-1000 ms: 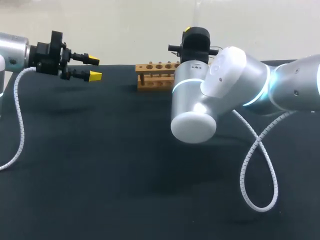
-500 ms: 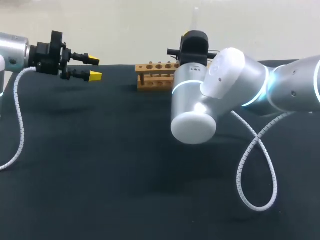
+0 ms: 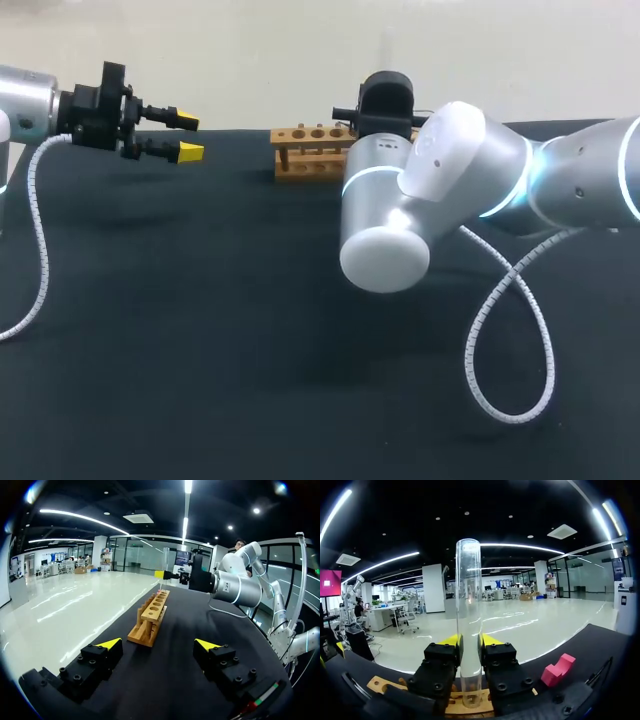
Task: Grasp the test tube, adjust it, and insert it.
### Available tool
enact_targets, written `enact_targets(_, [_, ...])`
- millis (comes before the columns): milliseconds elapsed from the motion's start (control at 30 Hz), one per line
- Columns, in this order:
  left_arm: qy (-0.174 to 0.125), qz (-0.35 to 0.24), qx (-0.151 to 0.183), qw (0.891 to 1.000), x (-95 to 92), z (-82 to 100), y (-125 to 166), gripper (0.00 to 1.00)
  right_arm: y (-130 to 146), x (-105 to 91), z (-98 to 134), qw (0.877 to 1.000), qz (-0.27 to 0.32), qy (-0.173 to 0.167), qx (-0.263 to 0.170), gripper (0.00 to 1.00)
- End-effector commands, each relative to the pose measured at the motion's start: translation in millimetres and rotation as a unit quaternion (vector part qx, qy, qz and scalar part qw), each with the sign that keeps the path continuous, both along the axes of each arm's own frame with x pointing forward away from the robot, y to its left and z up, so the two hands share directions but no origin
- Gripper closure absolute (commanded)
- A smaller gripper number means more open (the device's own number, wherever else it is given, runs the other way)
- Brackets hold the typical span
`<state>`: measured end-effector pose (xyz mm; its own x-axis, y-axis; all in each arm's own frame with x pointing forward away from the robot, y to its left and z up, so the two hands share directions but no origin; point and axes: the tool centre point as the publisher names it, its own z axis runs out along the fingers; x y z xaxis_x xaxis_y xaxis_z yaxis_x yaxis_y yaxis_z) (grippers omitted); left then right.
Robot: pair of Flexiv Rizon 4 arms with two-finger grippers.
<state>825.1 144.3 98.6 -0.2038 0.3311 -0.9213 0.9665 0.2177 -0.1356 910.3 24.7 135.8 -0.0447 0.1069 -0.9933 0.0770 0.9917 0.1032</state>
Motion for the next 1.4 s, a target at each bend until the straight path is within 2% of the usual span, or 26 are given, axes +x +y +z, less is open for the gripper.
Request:
enact_targets(33, [-0.001, -0.002, -0.002, 1.0, 1.0, -1.2, 1, 0.0, 1, 2.0, -4, 1.0, 0.0, 0.002, -0.002, 1.0])
enact_targets(867, [-0.001, -0.002, -0.002, 1.0, 1.0, -1.2, 1, 0.0, 3, 1.1, -29, 1.0, -0.002, 0.024, 0.004, 1.0])
enact_targets(900, [-0.001, -0.002, -0.002, 1.0, 1.0, -1.2, 1, 0.0, 4, 0.9, -30, 1.0, -0.002, 0.025, 0.004, 0.85])
enact_targets(933, [-0.001, -0.002, -0.002, 1.0, 1.0, -1.2, 1, 0.0, 4, 0.8, -30, 1.0, -0.003, 0.026, 0.004, 0.75])
enact_targets(1033, [-0.001, -0.002, -0.002, 1.0, 1.0, -1.2, 1, 0.0, 4, -0.1, -31, 1.0, -0.004, 0.027, 0.006, 0.68])
enact_targets(1167, [-0.001, -0.002, -0.002, 1.0, 1.0, -1.2, 1, 0.0, 3, -1.8, -30, 1.0, -0.007, 0.028, 0.008, 0.65])
enact_targets(1400, [-0.001, -0.002, -0.002, 1.0, 1.0, -1.2, 1, 0.0, 0, -4.2, -27, 1.0, -0.013, 0.026, 0.009, 0.67])
